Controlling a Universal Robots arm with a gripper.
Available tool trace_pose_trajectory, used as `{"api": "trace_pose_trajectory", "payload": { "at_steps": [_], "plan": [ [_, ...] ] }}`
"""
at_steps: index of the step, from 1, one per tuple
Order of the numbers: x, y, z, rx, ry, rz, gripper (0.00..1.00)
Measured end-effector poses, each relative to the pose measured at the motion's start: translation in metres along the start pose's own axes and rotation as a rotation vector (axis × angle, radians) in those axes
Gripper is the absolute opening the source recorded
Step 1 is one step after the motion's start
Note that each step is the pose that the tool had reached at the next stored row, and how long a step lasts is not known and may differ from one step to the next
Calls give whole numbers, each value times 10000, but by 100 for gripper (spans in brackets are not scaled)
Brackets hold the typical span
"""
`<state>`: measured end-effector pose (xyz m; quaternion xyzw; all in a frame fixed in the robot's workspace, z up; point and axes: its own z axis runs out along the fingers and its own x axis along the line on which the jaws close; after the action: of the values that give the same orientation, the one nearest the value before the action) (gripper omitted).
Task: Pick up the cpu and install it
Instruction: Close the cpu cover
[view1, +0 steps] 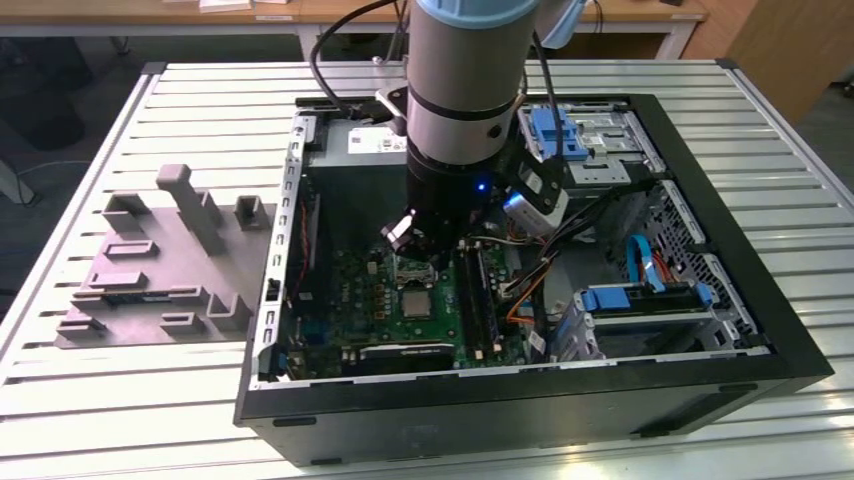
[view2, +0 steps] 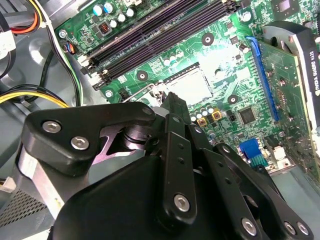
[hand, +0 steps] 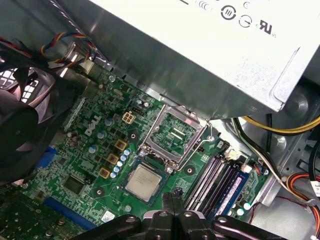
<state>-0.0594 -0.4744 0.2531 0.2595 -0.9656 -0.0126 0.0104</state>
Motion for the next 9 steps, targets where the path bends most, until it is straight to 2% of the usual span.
{"api": "trace_pose_trajectory", "payload": {
  "at_steps": [9],
  "plan": [
    [0, 0, 1, 0, 0, 0, 11]
  ]
}}
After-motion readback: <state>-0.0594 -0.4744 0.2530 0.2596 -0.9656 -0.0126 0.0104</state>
